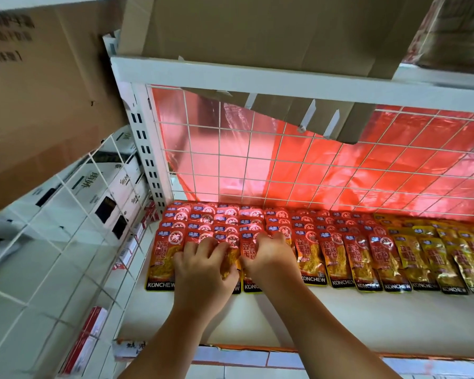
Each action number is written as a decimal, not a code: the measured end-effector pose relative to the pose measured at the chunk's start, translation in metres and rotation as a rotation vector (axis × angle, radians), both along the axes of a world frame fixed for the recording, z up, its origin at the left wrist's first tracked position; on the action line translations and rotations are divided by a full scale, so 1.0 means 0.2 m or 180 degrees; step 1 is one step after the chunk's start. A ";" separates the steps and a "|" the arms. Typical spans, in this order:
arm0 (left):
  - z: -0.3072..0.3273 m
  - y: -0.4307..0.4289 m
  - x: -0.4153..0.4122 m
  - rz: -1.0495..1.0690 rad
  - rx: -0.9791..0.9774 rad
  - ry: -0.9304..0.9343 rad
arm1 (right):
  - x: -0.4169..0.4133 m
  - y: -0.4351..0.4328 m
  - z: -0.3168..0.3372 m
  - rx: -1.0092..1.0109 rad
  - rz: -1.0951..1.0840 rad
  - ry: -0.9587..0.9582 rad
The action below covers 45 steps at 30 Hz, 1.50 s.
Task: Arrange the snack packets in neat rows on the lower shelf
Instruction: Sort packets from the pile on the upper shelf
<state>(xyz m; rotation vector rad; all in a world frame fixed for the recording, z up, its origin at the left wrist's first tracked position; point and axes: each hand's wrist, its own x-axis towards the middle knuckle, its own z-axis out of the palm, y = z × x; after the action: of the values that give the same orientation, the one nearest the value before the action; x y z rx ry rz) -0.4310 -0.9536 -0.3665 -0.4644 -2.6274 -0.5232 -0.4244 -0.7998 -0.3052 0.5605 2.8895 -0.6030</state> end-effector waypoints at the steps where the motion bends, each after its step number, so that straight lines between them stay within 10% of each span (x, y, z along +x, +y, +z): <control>1: 0.00 0.00 0.00 0.0001 0.0002 -0.0008 | 0.00 0.00 0.00 -0.0026 -0.0009 0.0024; 31: 0.13 0.14 0.02 -0.0059 0.0461 0.0096 | 0.10 0.25 0.21 -0.0112 0.0244 0.1088; 45: 0.85 0.93 0.18 -0.1129 0.1196 0.0642 | 0.48 0.92 0.87 -0.0133 0.0558 0.2366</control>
<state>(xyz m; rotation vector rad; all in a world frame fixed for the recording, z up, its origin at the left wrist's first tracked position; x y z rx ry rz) -0.3958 -0.7685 -0.1974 -0.8142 -2.1932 -1.0021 -0.3287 -0.6155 -0.1317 0.0633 3.5308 -1.0167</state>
